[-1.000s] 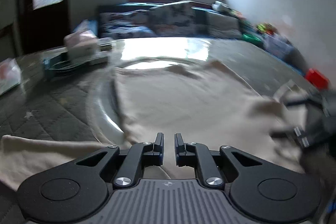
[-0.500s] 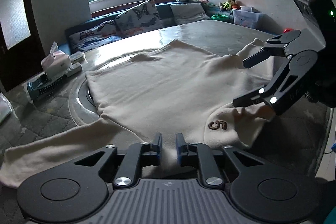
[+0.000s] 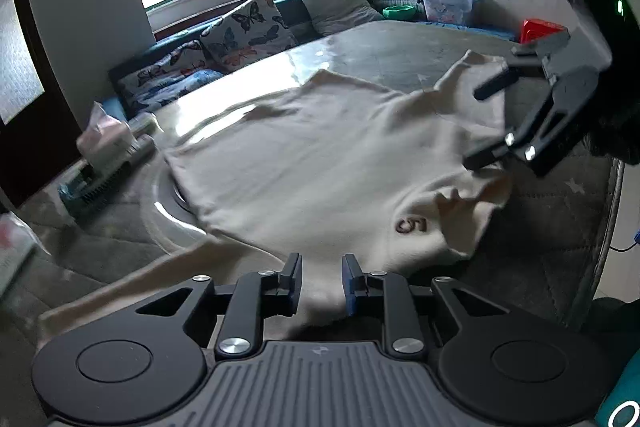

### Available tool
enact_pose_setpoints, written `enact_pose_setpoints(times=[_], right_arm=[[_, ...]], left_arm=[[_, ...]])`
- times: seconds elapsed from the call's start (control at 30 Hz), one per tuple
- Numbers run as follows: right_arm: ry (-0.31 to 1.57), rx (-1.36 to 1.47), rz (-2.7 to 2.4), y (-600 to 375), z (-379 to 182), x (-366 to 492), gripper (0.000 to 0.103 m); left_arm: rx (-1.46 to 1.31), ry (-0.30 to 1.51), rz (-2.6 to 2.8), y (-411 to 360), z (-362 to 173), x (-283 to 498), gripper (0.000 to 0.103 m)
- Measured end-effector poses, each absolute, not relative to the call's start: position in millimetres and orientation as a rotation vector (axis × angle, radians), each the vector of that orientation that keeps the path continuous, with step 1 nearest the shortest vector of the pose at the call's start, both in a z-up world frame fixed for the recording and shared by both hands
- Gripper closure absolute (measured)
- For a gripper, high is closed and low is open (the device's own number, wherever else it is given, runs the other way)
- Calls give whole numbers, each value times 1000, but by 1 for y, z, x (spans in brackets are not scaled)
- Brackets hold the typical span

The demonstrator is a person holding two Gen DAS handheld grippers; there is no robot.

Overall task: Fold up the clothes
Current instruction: 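Smooth the sweatshirt body flat with both grippers near the hem, then grasp the side edge of the cream sweatshirt with the right gripper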

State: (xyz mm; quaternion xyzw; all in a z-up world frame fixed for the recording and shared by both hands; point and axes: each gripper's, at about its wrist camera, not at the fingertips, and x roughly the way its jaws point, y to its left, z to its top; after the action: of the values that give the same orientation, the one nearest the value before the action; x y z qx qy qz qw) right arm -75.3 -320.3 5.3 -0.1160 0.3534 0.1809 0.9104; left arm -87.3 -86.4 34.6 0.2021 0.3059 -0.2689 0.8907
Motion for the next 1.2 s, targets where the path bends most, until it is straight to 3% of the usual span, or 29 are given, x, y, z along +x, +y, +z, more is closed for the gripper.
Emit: enact_pose_setpoints(times=[0.27, 0.77, 1.07, 1.13, 1.2], right_arm=[[749, -217, 315, -344, 3, -77, 0], [714, -17, -24, -448, 9, -55, 13], [724, 124, -239, -524, -7, -24, 40], [728, 141, -244, -529, -11, -22, 52], [730, 157, -245, -534, -14, -20, 55]], left_arm=[[361, 598, -519, -90, 52, -77, 61], [238, 600, -603, -163, 36, -58, 49], [246, 616, -621, -184, 30, -56, 48], [250, 621, -621, -187, 28, -56, 48], [253, 624, -622, -189, 27, -55, 48]])
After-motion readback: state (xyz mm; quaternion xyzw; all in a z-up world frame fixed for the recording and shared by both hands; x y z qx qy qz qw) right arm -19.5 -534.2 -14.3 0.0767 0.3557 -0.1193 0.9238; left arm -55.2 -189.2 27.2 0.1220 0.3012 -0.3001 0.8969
